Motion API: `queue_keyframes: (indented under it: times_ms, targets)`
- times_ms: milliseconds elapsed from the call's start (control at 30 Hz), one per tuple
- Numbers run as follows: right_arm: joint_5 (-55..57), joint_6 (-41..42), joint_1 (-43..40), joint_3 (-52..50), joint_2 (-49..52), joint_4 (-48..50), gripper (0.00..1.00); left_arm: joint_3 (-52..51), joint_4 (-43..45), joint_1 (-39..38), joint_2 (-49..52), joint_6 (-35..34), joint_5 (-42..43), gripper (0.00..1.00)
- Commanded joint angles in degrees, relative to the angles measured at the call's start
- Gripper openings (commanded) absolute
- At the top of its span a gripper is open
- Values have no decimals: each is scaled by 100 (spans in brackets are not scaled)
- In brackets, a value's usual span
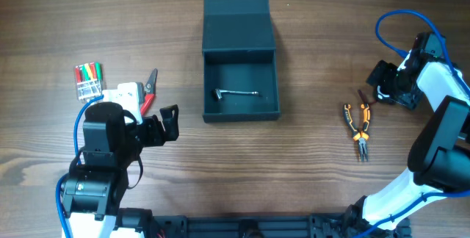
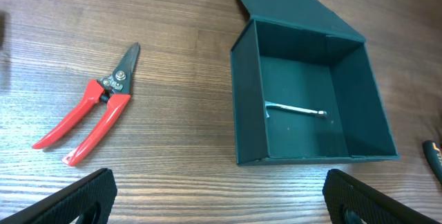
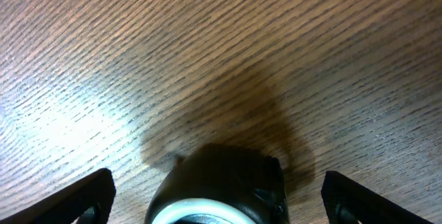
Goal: Pack container
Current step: 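Move the right gripper over the black-and-white tape measure, then lower the right gripper and grasp the tape measure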
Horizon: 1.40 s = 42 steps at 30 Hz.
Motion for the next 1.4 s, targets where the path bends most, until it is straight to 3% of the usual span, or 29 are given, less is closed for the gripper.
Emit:
queue_keyframes:
  times_ms: [0,733,1367]
  targets:
    - [-109,-149,22,-59,107,26,96,129,22,31,-20,-52,-11,100]
    - [17,-308,28,-138,186,153,98,129,17,31,-20,-55,-9,100]
    - [407,-258,28,-138,326,0,91,129,17,31,-20,-52,-9,100]
